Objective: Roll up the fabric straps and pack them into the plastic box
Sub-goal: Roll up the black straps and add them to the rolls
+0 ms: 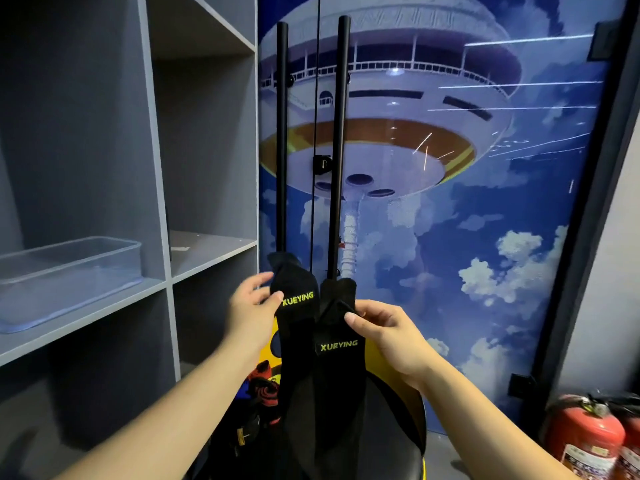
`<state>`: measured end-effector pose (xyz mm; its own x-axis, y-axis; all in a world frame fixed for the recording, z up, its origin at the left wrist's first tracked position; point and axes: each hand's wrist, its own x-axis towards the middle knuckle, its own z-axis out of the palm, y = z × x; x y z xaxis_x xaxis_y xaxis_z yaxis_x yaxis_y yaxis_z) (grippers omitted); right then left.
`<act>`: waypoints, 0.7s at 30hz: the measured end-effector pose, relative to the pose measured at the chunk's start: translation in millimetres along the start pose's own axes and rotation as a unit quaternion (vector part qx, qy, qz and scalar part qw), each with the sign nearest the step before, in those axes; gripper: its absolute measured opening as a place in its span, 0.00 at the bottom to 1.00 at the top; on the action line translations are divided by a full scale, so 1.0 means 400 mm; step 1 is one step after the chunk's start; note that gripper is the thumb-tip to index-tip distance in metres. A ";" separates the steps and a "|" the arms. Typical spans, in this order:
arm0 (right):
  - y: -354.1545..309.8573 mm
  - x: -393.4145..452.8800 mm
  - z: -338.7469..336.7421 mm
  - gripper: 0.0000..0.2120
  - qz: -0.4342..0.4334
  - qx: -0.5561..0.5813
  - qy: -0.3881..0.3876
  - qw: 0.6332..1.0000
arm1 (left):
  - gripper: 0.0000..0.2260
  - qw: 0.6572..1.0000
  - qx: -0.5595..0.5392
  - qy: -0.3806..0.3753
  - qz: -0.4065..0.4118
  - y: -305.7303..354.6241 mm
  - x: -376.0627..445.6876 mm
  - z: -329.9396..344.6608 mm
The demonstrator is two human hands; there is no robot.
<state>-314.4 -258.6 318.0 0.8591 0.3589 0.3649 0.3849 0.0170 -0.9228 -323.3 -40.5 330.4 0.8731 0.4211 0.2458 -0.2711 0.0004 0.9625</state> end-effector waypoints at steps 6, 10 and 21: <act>-0.018 0.056 0.039 0.09 -0.025 0.062 0.048 0.997 | 0.13 0.996 -0.038 -0.056 -0.057 -0.044 -0.020 0.037; -0.016 0.085 0.066 0.09 -0.020 0.103 0.060 0.993 | 0.15 0.989 -0.103 -0.072 -0.084 -0.051 -0.023 0.055; 0.021 0.107 0.102 0.08 0.011 0.087 0.132 0.987 | 0.13 0.971 -0.181 -0.110 -0.109 -0.043 -0.041 0.056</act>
<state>-288.2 -204.9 320.9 0.9334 0.1061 0.3428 0.3210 0.1803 -0.9298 -324.0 -67.7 312.4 0.9804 0.1714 0.0969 -0.1595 0.4030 0.9012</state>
